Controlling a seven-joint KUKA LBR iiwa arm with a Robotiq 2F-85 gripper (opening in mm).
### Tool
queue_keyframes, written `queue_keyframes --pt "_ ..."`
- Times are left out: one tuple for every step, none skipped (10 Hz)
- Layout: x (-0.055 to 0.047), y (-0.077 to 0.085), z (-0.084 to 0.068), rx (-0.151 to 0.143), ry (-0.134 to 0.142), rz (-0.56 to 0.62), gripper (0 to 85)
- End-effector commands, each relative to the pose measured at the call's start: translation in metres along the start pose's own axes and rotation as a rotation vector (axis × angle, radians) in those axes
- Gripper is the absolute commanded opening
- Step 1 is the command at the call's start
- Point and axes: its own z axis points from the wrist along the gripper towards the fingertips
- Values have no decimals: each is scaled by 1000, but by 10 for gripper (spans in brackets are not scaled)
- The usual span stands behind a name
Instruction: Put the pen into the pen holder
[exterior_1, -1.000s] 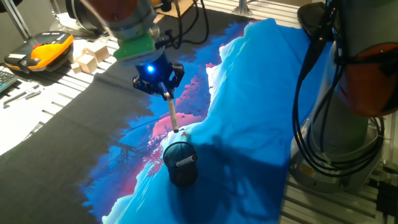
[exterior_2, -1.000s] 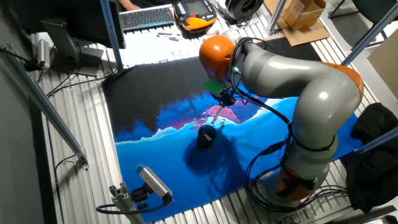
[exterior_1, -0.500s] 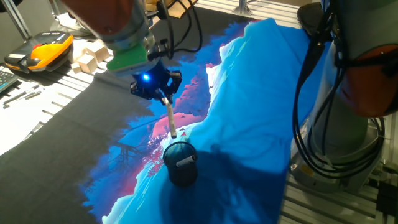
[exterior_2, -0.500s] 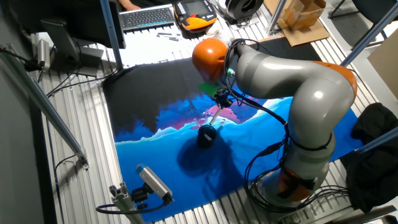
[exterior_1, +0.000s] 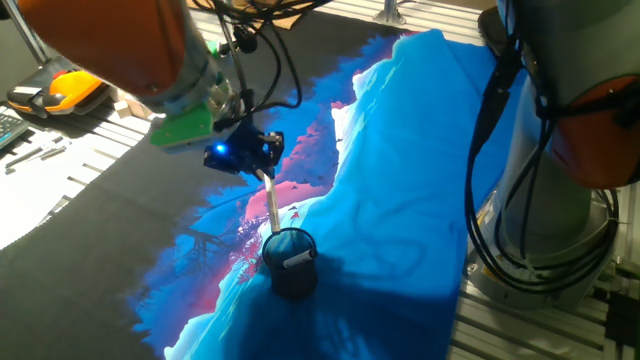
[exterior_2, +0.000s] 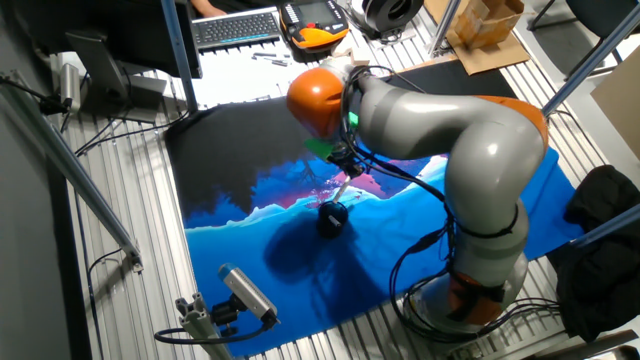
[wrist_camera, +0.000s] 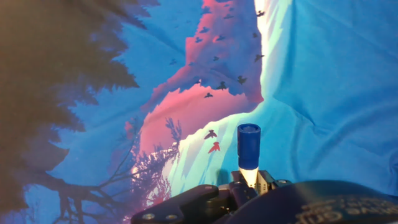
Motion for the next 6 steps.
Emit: queue_keyframes --pt "0 0 0 4 -3 1 0" --pt "2 1 2 14 -12 1 0" --pt "5 2 3 33 -29 -3 0" --pt "8 3 6 44 -39 -5 0" --pt "11 5 8 55 -48 -12 0" --pt "12 5 8 52 -46 -19 0"
